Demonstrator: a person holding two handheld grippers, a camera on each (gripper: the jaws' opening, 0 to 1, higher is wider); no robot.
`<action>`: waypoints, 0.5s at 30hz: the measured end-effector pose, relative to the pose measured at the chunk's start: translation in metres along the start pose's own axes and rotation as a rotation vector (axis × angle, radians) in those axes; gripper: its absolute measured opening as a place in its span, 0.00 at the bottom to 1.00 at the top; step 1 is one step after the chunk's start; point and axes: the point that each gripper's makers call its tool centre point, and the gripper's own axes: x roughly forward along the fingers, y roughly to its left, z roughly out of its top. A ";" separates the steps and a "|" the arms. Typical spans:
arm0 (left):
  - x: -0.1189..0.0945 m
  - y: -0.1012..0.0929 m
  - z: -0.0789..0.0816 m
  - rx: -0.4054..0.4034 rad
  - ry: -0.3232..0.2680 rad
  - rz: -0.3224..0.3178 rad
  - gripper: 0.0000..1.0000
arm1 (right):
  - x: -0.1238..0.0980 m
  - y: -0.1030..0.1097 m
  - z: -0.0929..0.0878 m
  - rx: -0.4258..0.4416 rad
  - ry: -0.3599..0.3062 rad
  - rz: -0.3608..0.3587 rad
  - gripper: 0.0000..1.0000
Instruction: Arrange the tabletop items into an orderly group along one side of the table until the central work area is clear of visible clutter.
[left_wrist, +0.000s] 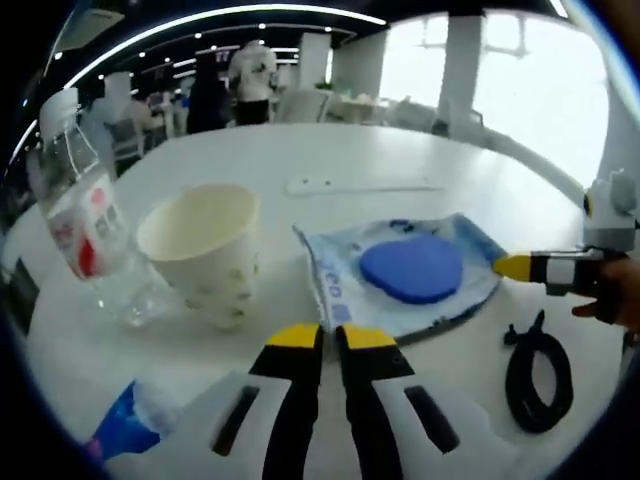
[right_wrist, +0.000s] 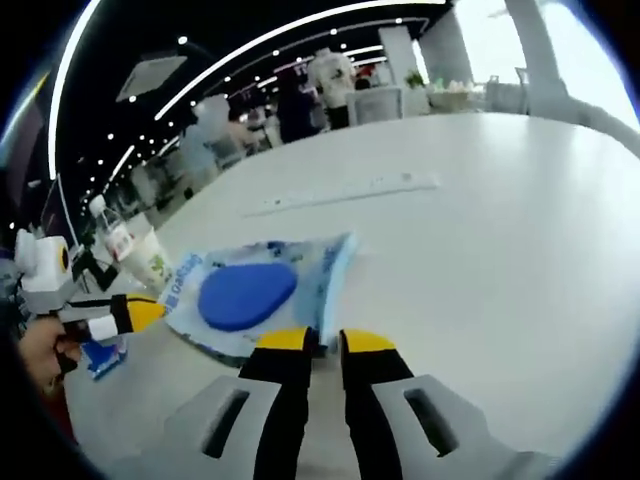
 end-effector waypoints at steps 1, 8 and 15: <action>-0.002 0.000 0.001 0.009 -0.007 0.001 0.10 | -0.001 -0.001 0.000 0.009 0.002 -0.005 0.20; -0.012 0.001 0.008 0.032 -0.021 0.018 0.32 | -0.010 -0.002 0.009 0.020 -0.028 -0.006 0.51; -0.029 -0.001 0.012 0.071 -0.029 -0.008 0.51 | -0.024 0.011 0.013 -0.042 -0.021 0.049 0.71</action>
